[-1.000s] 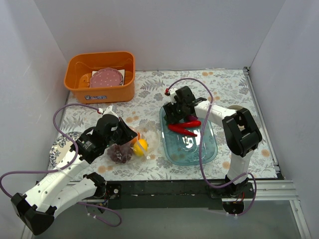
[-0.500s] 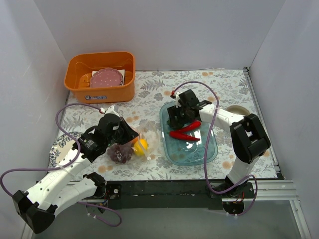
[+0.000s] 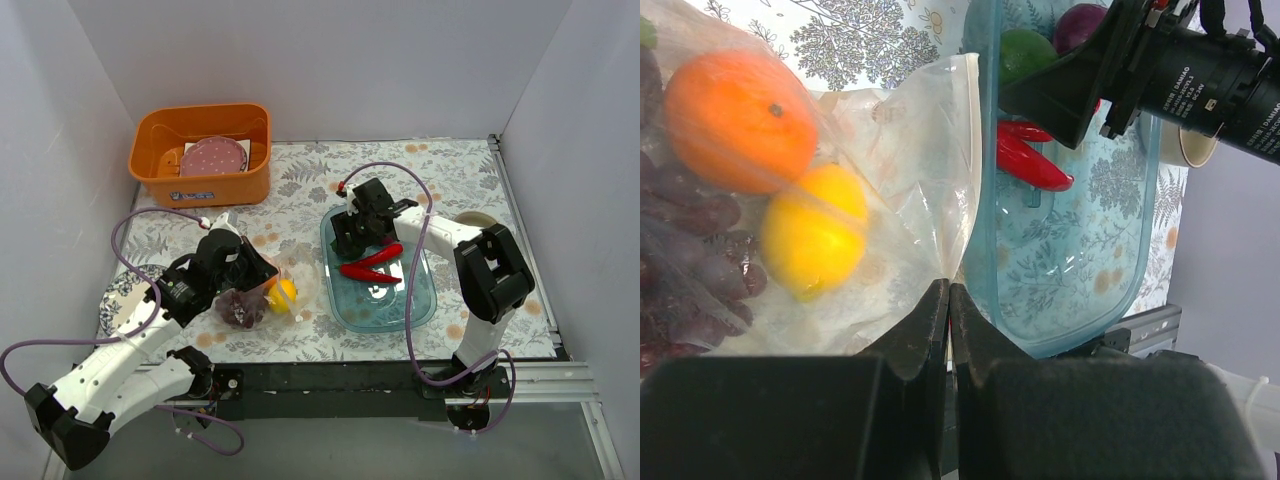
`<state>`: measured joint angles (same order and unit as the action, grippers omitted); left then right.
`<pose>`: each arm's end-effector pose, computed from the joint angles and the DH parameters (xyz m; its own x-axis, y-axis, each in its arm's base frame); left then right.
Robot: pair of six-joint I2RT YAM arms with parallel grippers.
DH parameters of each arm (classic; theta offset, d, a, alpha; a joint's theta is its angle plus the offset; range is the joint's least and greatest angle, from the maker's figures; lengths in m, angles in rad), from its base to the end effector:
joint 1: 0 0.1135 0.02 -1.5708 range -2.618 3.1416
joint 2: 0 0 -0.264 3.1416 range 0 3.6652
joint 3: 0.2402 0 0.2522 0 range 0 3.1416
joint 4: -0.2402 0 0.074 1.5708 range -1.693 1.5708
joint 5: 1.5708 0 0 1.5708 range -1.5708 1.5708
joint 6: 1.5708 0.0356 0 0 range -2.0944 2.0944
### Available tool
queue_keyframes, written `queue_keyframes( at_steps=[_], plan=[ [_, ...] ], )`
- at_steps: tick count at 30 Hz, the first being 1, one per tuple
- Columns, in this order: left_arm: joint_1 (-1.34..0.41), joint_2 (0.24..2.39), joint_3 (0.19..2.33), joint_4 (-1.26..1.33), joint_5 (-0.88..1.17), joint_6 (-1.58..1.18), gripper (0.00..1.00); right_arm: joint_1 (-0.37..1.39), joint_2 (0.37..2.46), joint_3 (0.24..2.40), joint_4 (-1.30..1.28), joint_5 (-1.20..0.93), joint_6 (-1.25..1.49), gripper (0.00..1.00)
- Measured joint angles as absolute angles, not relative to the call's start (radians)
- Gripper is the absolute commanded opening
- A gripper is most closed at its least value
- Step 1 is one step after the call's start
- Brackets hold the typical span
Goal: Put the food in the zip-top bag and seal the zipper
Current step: Pick up the fake fruit from the bin.
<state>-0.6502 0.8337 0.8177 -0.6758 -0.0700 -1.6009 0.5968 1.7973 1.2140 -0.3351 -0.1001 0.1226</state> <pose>0.1390 -0.1026 0.2952 -0.5455 -0.8379 -0.0214 -0.5244 0.3611 -0.7711 0.3150 0.2183 0.1990 -0.7269 -0.3467 -0.5928 -0.5244 0.8376 0.1531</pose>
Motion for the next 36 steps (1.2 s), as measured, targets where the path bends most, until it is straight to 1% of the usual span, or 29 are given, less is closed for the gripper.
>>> queue_keyframes(
  at_steps=[2, 7, 11, 14, 22, 31, 36],
  plan=[
    [-0.65, 0.834, 0.817, -0.677, -0.07, -1.601, 0.0, 0.597, 1.798, 1.215, -0.335, -0.099, 0.124, 0.6],
    [-0.65, 0.834, 0.817, -0.677, -0.07, -1.601, 0.0, 0.597, 1.771, 1.188, -0.32, -0.092, 0.148, 0.6],
    [-0.65, 0.834, 0.817, -0.675, -0.07, -1.601, 0.0, 0.604, 1.654, 1.105, -0.313, -0.097, 0.199, 0.6],
    [-0.65, 0.838, 0.817, -0.672, -0.07, -1.6, 0.0, 0.621, 1.553, 1.081, -0.309, -0.108, 0.237, 0.59],
    [-0.65, 0.844, 0.817, -0.672, -0.067, -1.6, 0.0, 0.695, 1.412, 1.042, -0.229, -0.152, 0.342, 0.61],
    [-0.65, 0.844, 0.817, -0.673, -0.067, -1.6, 0.0, 0.874, 1.405, 0.985, -0.149, -0.187, 0.473, 0.62],
    [-0.65, 0.844, 0.818, -0.673, -0.066, -1.599, 0.0, 0.915, 1.477, 0.994, -0.088, -0.198, 0.509, 0.64]
  ],
)
